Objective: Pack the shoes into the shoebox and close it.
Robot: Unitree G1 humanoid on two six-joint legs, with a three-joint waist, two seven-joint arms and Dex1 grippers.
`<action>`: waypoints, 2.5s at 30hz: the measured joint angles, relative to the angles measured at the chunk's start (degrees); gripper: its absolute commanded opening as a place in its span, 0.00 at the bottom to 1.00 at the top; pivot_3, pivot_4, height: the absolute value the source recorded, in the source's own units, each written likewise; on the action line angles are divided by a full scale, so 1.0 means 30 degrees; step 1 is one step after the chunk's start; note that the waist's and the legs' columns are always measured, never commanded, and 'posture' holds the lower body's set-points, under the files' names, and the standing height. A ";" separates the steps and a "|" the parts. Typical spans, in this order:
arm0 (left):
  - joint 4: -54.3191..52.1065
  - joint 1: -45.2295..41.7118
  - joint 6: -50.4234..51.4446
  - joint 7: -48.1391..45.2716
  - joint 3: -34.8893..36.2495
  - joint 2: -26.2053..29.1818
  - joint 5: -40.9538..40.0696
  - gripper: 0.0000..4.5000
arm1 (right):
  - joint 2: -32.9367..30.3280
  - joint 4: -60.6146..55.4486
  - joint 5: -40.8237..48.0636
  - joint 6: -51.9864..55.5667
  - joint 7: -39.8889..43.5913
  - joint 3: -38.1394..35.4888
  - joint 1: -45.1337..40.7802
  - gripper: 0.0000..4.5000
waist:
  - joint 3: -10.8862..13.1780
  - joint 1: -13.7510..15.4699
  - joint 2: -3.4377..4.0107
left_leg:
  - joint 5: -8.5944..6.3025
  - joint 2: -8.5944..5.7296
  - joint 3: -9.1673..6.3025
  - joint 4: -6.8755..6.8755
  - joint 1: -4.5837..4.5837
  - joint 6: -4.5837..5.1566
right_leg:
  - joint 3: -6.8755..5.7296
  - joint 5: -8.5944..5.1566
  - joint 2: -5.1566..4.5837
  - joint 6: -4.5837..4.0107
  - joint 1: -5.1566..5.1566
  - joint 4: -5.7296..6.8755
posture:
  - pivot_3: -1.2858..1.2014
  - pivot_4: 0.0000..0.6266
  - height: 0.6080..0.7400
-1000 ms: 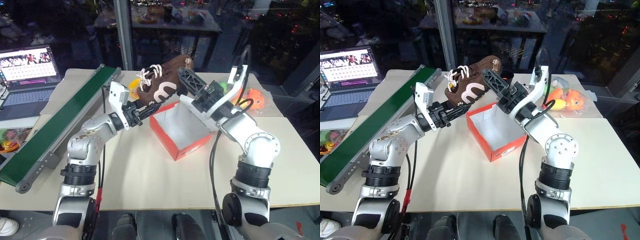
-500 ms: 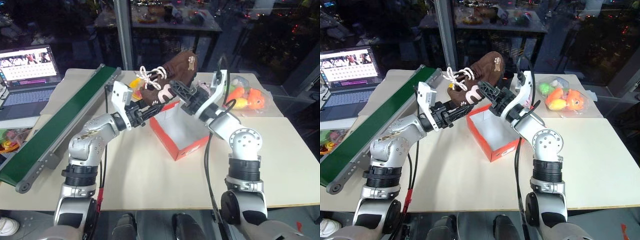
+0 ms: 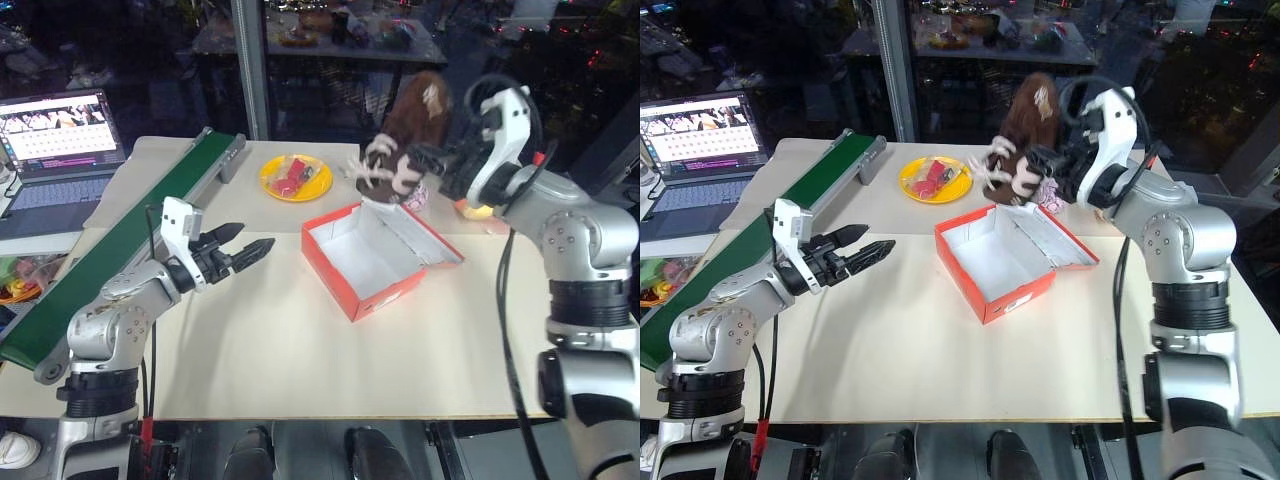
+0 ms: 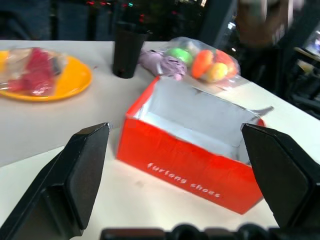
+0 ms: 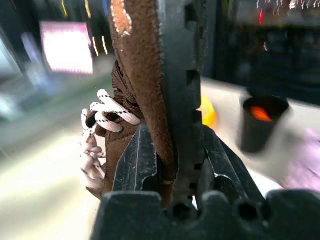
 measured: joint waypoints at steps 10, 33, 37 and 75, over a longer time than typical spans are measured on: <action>-0.1815 0.0962 -0.0008 0.1115 -0.0680 -0.1038 -0.0044 1.00 | 0.1917 1.0373 -0.7118 -0.6899 0.5551 0.4963 -0.1355 0.09 | 0.0017 -0.0024 0.0008 | 0.0001 -0.0024 -0.0003 -0.0003 -0.0004 -0.0001 | 0.0023 0.0005 0.0002 0.0018 -0.0012 0.0004 | 0.52 0.24 0.97; -0.3211 0.2037 -0.0052 0.3021 0.0035 -0.1154 -0.0028 1.00 | 0.5884 1.9332 -1.1242 -1.3322 0.4809 0.2537 -0.5909 0.98 | 0.0020 -0.0033 0.0017 | 0.0000 -0.0035 -0.0006 0.0000 0.0008 -0.0006 | 0.0021 0.0008 -0.0006 0.0023 -0.0007 0.0047 | 0.52 0.24 0.97; -0.2580 0.1851 -0.0530 0.3604 0.0366 -0.0941 0.0701 1.00 | 0.5972 1.4924 -0.9862 -1.1300 0.6182 0.1229 -0.5347 0.98 | 0.0034 -0.0036 0.0040 | 0.0001 -0.0033 -0.0009 -0.0010 0.0008 -0.0006 | 0.0019 0.0009 -0.0001 0.0023 -0.0017 0.0060 | 0.52 0.24 0.97; 1.2779 -0.2770 -0.8060 0.3374 0.2331 0.3406 0.6392 1.00 | 0.8933 -0.5923 -0.3602 -0.1639 0.2477 0.1887 0.5039 0.98 | 0.0014 0.0497 0.0011 | -0.0062 -0.0029 -0.0003 -0.0020 0.0022 -0.0175 | -0.0007 0.0021 -0.0007 0.0004 -0.0031 0.0072 | 0.52 0.24 0.97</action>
